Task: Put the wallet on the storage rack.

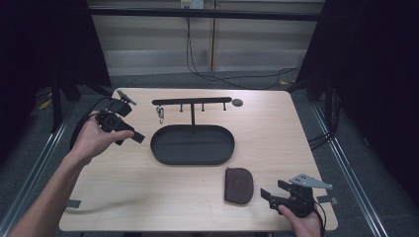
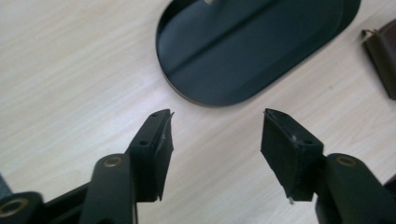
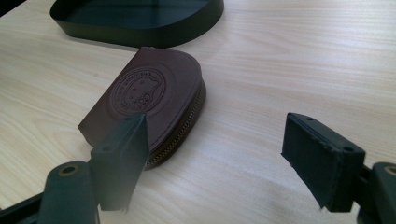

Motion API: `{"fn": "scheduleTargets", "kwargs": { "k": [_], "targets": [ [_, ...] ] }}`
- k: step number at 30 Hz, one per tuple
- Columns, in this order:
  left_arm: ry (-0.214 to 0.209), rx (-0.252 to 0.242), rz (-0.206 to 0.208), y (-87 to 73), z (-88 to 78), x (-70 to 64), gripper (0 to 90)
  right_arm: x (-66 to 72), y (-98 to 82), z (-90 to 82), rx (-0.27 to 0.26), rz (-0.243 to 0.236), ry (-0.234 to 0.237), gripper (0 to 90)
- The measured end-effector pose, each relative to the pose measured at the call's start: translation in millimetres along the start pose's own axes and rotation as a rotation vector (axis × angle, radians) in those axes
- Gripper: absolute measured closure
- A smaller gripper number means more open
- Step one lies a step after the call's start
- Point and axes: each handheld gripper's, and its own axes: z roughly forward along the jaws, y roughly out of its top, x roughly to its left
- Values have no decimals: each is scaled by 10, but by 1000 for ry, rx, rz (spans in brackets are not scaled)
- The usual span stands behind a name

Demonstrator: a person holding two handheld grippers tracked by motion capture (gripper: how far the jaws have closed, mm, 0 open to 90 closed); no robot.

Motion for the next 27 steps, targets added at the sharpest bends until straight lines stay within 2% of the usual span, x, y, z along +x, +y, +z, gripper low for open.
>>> {"fn": "scheduleTargets", "kwargs": {
  "k": [1,3,5,7,9,11,13,16,18,19,21,24,27],
  "targets": [
    [-3,0,5,-49,7,-8,393,2,1,1,1,-1,1,227],
    [25,-2,31,-170,25,-64,370,4,1,2,2,-4,4,227],
    [3,-15,39,-281,34,-96,351,3,1,6,7,-8,10,226],
    [9,-45,46,-414,45,-134,347,-1,0,18,14,-11,12,226],
    [-1,-65,34,-526,64,-150,334,5,5,23,14,-10,11,226],
    [19,-90,15,-644,100,-159,339,14,6,26,14,-14,10,225],
    [-3,-105,12,-763,156,-152,339,17,6,23,14,-14,9,223],
    [-30,-145,-18,-924,236,-138,339,1,7,27,9,-3,6,213],
    [-20,-150,-23,-1010,279,-140,339,-5,10,32,9,0,5,209],
    [-6,-161,-18,-1057,281,-156,341,-4,11,35,12,2,9,209],
    [-25,-191,-25,-1160,272,-179,344,7,12,40,19,-7,7,213],
    [-29,-233,-29,-1319,272,-209,351,33,13,57,36,-22,19,216],
    [-50,-271,-51,-1465,341,-234,352,41,36,86,62,-26,38,227]
  ]
}}
